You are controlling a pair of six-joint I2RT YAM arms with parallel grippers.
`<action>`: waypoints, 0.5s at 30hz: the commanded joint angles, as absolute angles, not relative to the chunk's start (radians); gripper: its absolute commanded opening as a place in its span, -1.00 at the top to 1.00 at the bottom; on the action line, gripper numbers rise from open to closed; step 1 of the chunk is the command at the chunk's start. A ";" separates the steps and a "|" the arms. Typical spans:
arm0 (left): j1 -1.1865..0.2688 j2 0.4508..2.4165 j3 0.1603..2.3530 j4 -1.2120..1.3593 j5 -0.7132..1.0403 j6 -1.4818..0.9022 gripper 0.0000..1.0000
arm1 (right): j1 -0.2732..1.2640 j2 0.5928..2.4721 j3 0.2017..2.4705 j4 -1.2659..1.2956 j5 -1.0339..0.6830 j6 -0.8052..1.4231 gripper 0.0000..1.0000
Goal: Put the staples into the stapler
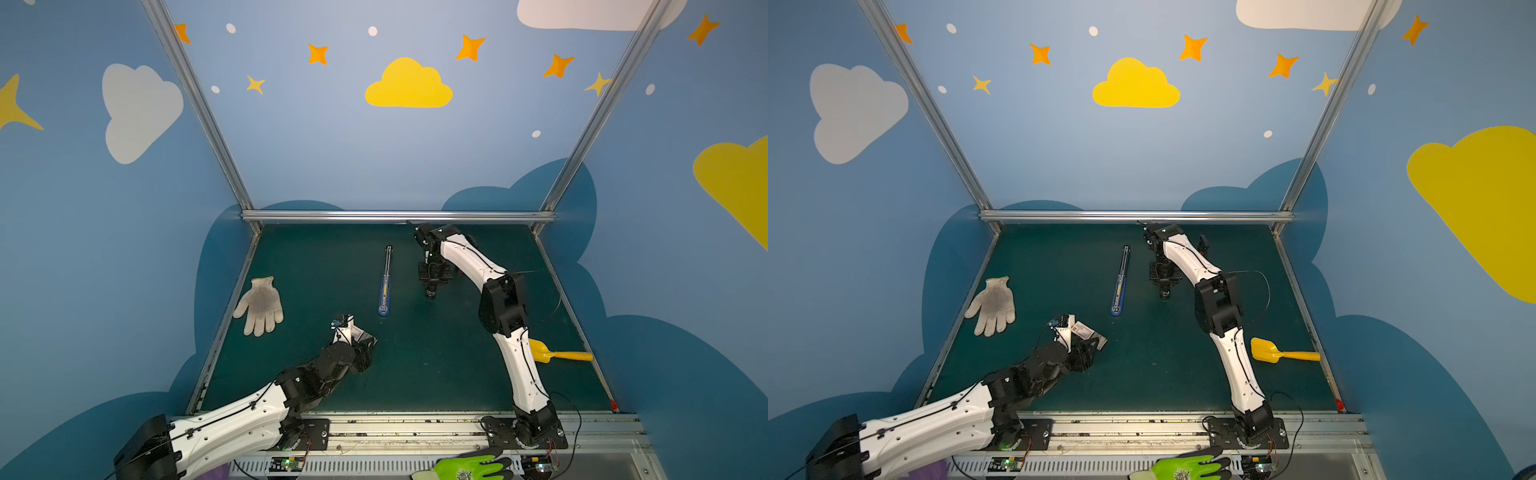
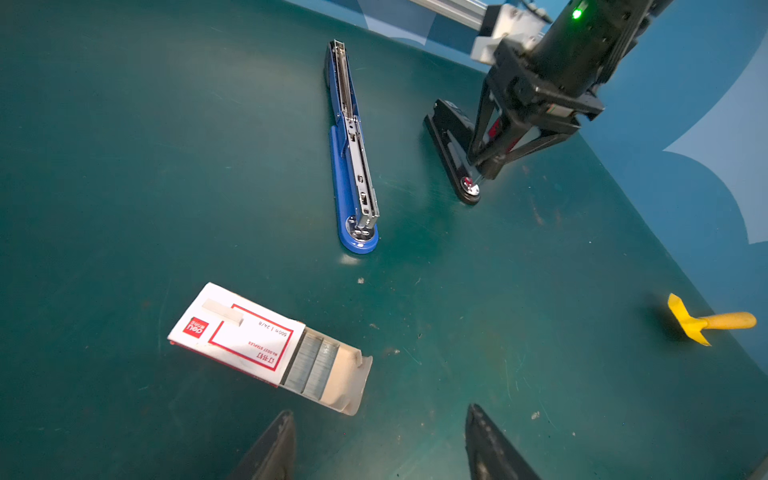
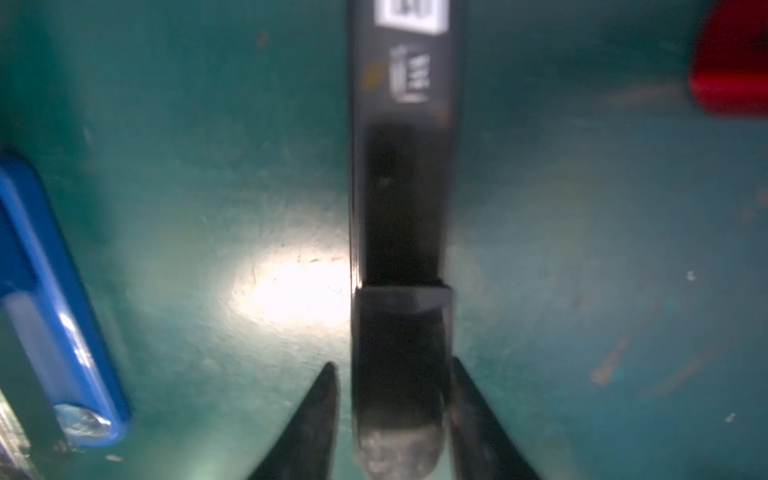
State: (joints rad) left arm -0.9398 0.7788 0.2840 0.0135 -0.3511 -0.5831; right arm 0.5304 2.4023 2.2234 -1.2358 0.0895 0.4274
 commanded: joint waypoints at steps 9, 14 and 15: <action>-0.879 0.872 0.424 -0.150 -0.342 -0.661 -0.39 | 0.554 1.968 1.854 -1.071 0.020 0.400 0.09; -0.791 0.971 0.552 -0.276 -0.224 -0.651 -0.34 | 0.554 1.720 1.532 -0.855 -0.226 0.368 0.28; -0.775 0.993 0.573 -0.295 -0.201 -0.644 -0.30 | 0.555 1.680 1.476 -0.813 -0.264 0.365 0.32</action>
